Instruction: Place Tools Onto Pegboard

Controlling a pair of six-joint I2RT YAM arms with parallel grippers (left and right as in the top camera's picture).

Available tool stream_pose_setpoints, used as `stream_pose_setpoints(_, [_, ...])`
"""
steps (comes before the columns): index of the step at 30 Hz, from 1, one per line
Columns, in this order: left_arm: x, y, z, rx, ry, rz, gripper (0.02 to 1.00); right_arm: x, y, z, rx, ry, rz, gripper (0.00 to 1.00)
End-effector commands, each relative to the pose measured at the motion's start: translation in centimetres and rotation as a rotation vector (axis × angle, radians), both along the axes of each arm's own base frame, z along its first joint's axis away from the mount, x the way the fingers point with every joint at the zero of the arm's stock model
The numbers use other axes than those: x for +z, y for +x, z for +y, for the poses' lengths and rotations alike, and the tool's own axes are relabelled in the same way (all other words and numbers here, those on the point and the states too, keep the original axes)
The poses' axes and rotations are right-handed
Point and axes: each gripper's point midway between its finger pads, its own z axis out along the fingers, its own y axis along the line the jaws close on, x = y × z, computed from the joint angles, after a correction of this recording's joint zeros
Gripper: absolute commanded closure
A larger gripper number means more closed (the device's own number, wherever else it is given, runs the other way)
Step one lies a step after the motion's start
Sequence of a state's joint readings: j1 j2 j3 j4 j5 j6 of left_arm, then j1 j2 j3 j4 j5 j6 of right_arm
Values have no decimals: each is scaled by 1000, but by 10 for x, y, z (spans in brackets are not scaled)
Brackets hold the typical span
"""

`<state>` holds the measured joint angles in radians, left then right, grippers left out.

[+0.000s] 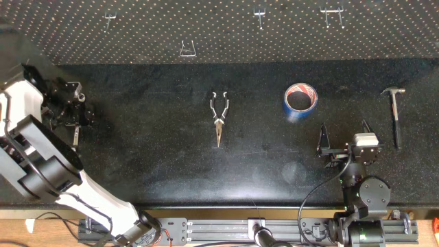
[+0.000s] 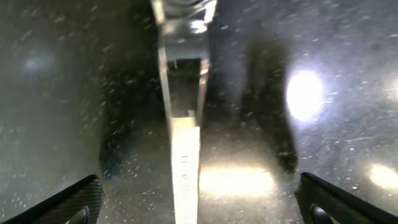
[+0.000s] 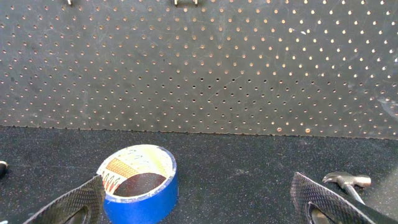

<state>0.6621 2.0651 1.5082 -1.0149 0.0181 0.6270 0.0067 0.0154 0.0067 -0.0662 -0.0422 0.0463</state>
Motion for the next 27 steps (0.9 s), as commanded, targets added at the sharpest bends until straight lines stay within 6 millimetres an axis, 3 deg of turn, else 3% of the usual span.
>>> stream_pose_setpoints(1, [-19, 8, -9, -84, -5, 43, 23, -1, 0, -2, -7, -11, 2, 25])
stream_pose_setpoints(3, [-21, 9, -9, -87, -5, 42, 23, -1, 0, -2, -7, -11, 2, 25])
stream_pose_setpoints(4, [-21, 9, -8, -85, -4, 41, 130, -1, 0, -2, -7, -11, 2, 25])
stream_pose_setpoints(5, [-21, 10, -8, -85, -3, 39, 498, -1, 0, -2, -7, -11, 2, 25])
stream_pose_setpoints(6, [-21, 10, -8, -85, -5, 37, 722, -1, 0, -2, -7, -11, 2, 25])
stream_pose_setpoints(9, [-21, 11, -10, -50, -16, 31, 989, -1, 0, -2, -7, -11, 2, 25])
stream_pose_setpoints(13, [-19, 15, -14, -7, -20, 20, 991, -1, 0, -1, -7, -11, 2, 25])
stream_pose_setpoints(14, [-2, 19, -25, 21, -10, 7, 989, -1, 0, -2, -7, -11, 2, 27])
stream_pose_setpoints(16, [56, 27, -48, -57, 69, -58, 991, -1, 0, -2, -7, -11, 2, 25])
stream_pose_setpoints(17, [105, 21, -65, -83, 117, -125, 989, -1, 0, -2, -7, -11, 2, 25])
stream_pose_setpoints(18, [122, 17, -68, -50, 135, -158, 989, -1, 0, -2, -7, -11, 2, 25])
stream_pose_setpoints(20, [175, -2, -75, 48, 180, -272, 989, -1, 0, -2, -7, -11, 2, 25])
stream_pose_setpoints(22, [227, -16, -86, 45, 265, -470, 991, -1, 0, -2, -7, -11, 2, 25])
stream_pose_setpoints(23, [254, -22, -91, 112, 304, -623, 989, -1, 0, -2, -7, -11, 2, 25])
stream_pose_setpoints(24, [269, -30, -96, 227, 295, -736, 991, -1, 0, -2, -7, -11, 2, 25])
stream_pose_setpoints(25, [267, -36, -99, 304, 275, -781, 991, -1, 0, -2, -7, -11, 2, 25])
stream_pose_setpoints(27, [236, -46, -107, 317, 257, -819, 989, -1, 0, -2, -7, -11, 2, 25])
